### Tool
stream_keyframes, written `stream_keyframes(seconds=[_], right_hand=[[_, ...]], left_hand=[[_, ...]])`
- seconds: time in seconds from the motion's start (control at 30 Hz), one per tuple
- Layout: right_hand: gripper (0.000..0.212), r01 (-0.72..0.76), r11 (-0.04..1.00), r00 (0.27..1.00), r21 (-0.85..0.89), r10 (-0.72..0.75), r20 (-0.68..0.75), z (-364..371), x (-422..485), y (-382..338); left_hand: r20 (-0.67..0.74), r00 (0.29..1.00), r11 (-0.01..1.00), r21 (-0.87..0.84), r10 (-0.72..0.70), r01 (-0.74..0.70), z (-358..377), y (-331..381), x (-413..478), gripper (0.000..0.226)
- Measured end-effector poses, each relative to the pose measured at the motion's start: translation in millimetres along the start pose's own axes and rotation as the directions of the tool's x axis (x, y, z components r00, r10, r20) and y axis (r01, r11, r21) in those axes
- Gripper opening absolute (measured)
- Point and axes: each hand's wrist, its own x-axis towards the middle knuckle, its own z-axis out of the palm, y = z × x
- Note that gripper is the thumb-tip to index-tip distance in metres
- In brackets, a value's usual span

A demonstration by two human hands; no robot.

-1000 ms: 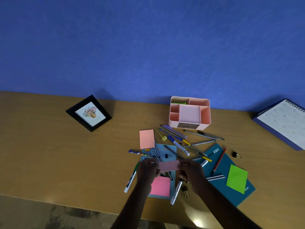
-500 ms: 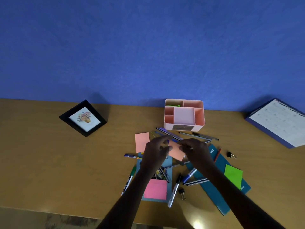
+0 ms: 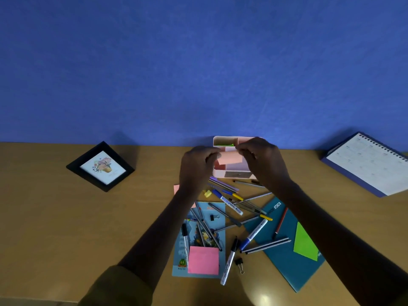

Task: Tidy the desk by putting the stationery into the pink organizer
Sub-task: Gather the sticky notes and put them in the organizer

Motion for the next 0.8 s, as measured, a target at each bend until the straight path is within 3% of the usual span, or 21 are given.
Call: stream_keyframes(seconds=[0.17,0.3,0.8], right_hand=[[0.019,0.052,0.995,0.997,-0.085,-0.056,-0.049,6,38,17],[0.018,0.031,0.983,0.995,-0.181,-0.046,-0.084,17,55,28],[0.014,-0.096,0.971,0.988,-0.221,0.120,0.097,72,59,63]], left_hand=[[-0.082,0.992,0.991,0.101,0.096,-0.088,7,-2,38,0.014],[-0.090,0.991,0.981,0.175,0.096,-0.079,20,-13,60,0.013],[0.101,0.994,0.935,0.354,-0.043,0.004,67,-65,76,0.015]])
